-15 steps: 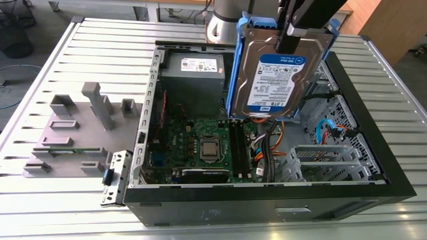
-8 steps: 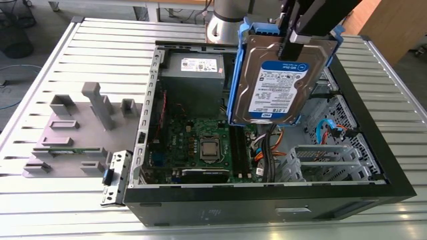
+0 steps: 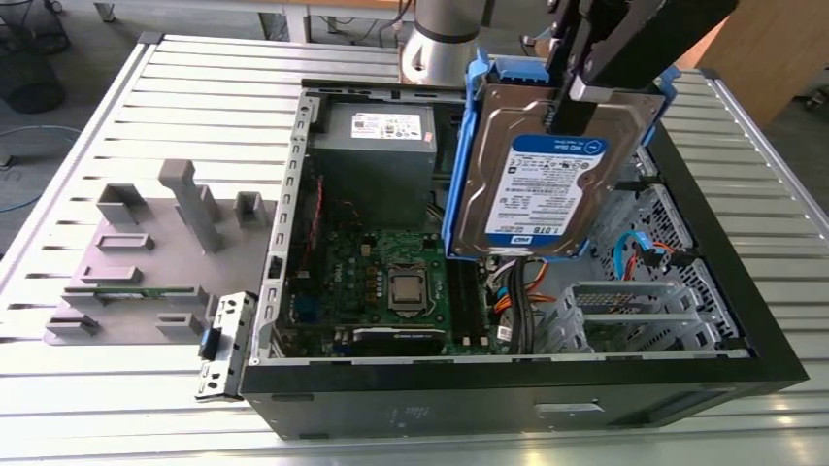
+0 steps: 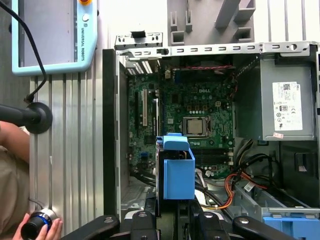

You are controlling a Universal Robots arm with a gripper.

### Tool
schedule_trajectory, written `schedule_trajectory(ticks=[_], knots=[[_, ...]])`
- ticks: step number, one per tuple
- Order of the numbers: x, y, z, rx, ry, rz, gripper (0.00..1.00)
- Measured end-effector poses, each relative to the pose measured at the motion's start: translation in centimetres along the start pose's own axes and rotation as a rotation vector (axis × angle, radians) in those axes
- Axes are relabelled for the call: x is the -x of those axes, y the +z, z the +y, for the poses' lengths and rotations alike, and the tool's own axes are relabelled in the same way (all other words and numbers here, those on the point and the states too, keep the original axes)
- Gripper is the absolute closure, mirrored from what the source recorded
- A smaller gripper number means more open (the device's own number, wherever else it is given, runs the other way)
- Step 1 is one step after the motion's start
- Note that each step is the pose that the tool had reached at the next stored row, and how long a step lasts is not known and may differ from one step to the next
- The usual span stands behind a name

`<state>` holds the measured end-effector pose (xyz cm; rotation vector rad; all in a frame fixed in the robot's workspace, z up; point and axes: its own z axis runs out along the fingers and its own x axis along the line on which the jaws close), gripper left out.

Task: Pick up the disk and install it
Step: 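Pick up the disk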

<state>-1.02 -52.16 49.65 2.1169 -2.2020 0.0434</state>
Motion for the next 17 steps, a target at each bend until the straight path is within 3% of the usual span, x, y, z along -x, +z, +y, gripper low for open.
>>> schedule_trajectory(ticks=[3, 9, 10, 11, 15, 17], knots=[[-0.39, 0.04, -0.01, 0.0000, 0.000, -0.0001, 0.65], [-0.44, 0.03, -0.02, 0.0000, 0.000, -0.0003, 0.65], [-0.46, 0.04, -0.02, 0.0000, 0.000, -0.0030, 0.65], [-0.49, 0.05, -0.03, 0.0001, -0.001, -0.0097, 0.65], [-0.71, 0.06, -0.03, 0.0019, -0.003, -0.0602, 0.65], [-0.89, 0.07, -0.04, 0.0026, -0.003, -0.0797, 0.65]])
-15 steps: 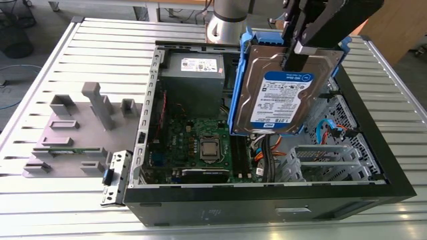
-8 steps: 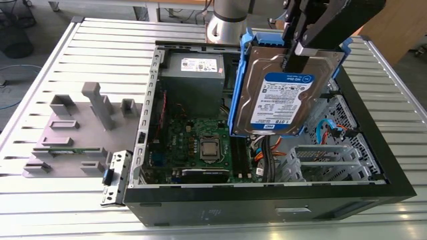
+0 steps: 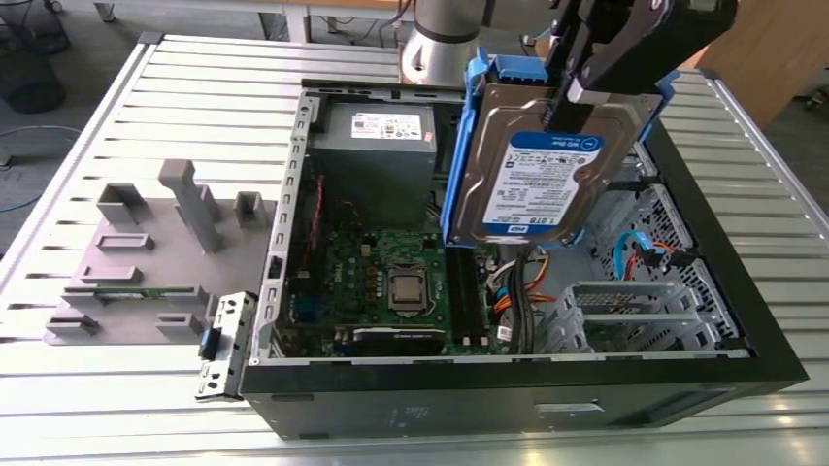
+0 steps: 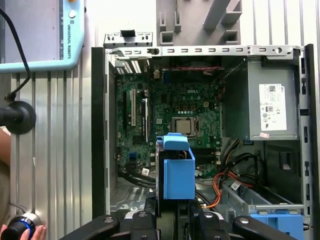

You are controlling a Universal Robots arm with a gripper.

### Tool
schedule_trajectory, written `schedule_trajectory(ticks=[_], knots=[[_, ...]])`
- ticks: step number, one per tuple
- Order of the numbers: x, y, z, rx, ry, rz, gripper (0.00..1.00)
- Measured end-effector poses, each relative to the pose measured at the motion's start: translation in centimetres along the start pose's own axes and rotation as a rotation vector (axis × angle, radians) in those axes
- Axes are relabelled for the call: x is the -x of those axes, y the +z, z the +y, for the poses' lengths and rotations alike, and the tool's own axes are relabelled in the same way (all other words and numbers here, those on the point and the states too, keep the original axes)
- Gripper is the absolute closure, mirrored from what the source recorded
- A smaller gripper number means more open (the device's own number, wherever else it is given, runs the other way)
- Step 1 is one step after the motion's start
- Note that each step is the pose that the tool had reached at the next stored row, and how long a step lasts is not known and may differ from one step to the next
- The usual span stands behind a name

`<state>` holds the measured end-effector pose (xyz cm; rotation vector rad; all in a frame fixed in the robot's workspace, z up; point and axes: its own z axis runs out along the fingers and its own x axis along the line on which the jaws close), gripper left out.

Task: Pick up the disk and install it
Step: 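Pick up the disk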

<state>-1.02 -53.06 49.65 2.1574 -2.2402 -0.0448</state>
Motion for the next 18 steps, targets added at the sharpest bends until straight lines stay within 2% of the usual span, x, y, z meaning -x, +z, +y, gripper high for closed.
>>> schedule_trajectory(ticks=[1, 4, 7, 8, 14, 18], knots=[[-0.12, 0.00, 0.00, 0.0002, 0.000, -0.0072, 0.65], [-0.55, 0.01, -0.02, 0.0007, -0.001, -0.0237, 0.65], [-0.95, 0.03, -0.04, 0.0011, -0.002, -0.0377, 0.65], [-1.09, 0.04, -0.04, 0.0012, -0.002, -0.0401, 0.65], [-1.38, 0.11, -0.06, 0.0013, -0.002, -0.0408, 0.65], [-1.87, 0.16, -0.08, 0.0013, -0.002, -0.0407, 0.65]])
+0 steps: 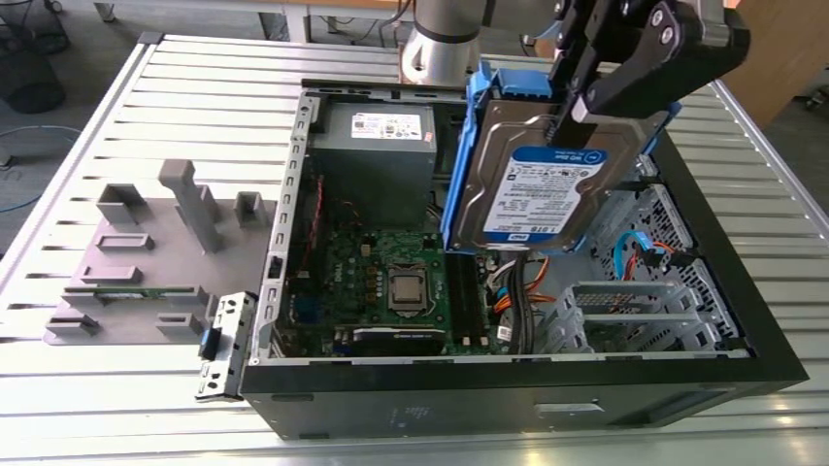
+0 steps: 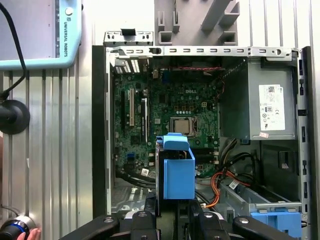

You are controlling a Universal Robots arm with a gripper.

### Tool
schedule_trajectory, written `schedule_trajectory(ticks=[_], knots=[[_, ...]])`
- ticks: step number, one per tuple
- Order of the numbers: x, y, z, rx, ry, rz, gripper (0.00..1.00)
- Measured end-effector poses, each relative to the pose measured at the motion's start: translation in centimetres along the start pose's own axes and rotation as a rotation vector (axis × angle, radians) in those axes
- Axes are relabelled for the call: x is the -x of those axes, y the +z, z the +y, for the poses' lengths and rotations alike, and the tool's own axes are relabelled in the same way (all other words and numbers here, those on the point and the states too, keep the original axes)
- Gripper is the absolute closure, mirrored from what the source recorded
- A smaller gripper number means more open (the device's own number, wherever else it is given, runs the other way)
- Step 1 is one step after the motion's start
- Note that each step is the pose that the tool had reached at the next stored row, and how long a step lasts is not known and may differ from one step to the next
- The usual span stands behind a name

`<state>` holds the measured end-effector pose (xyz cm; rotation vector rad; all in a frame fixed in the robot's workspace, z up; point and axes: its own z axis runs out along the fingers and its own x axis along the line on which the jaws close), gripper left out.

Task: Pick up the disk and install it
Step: 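Pick up the disk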

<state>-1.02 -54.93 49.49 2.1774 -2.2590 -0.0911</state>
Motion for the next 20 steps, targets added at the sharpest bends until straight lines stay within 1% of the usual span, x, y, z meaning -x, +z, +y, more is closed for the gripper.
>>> schedule_trajectory(ticks=[6, 13, 17, 20], knots=[[-0.78, 0.22, -0.04, 0.0000, 0.000, -0.0001, 0.65], [-1.89, 0.47, -0.09, -0.0001, 0.000, -0.0001, 0.65], [-2.04, 0.62, -0.18, 0.0000, 0.000, -0.0001, 0.65], [-2.03, 0.64, -0.54, 0.0004, 0.000, 0.0004, 0.65]])
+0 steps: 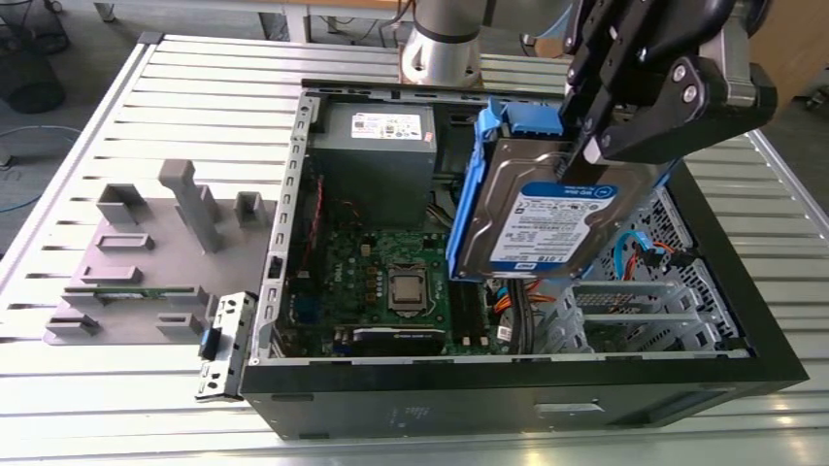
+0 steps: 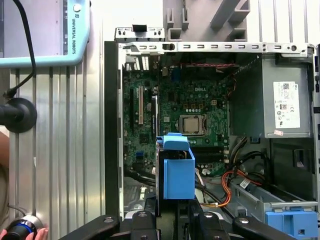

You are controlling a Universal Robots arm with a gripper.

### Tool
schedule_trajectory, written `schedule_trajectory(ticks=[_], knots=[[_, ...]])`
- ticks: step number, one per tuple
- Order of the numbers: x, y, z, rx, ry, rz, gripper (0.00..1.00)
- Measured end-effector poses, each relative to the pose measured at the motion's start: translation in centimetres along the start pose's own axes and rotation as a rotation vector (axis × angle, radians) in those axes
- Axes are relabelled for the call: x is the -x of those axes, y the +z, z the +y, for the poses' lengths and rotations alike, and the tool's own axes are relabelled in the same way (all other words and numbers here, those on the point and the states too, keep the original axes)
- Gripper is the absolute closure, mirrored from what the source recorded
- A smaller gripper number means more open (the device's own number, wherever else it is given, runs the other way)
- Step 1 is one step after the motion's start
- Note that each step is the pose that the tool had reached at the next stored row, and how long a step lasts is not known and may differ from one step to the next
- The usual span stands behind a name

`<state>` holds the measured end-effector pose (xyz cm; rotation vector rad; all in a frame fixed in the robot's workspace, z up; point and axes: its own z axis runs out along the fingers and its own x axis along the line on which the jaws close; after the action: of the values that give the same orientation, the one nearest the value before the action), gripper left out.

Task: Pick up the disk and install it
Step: 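Pick up the disk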

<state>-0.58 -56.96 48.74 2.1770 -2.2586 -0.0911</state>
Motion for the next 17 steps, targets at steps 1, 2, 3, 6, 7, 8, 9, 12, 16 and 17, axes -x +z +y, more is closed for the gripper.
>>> schedule_trajectory(ticks=[1, 2, 3, 6, 7, 8, 9, 12, 16, 17], knots=[[0.00, 0.01, -0.15, 0.0002, 0.000, 0.0000, 0.65], [0.01, 0.03, -0.31, 0.0004, 0.000, 0.0000, 0.65], [0.01, 0.04, -0.48, 0.0006, 0.000, 0.0000, 0.65], [0.04, 0.08, -1.16, 0.0012, 0.000, 0.0003, 0.65], [0.05, 0.10, -1.37, 0.0013, 0.000, 0.0005, 0.65], [0.05, 0.11, -1.57, 0.0013, 0.000, 0.0006, 0.65], [0.06, 0.12, -1.78, 0.0012, 0.000, 0.0006, 0.65], [0.08, 0.15, -2.53, 0.0013, 0.000, 0.0007, 0.65], [0.11, 0.16, -3.39, 0.0013, 0.000, 0.0010, 0.65], [0.12, 0.16, -3.57, 0.0013, 0.000, 0.0010, 0.65]])
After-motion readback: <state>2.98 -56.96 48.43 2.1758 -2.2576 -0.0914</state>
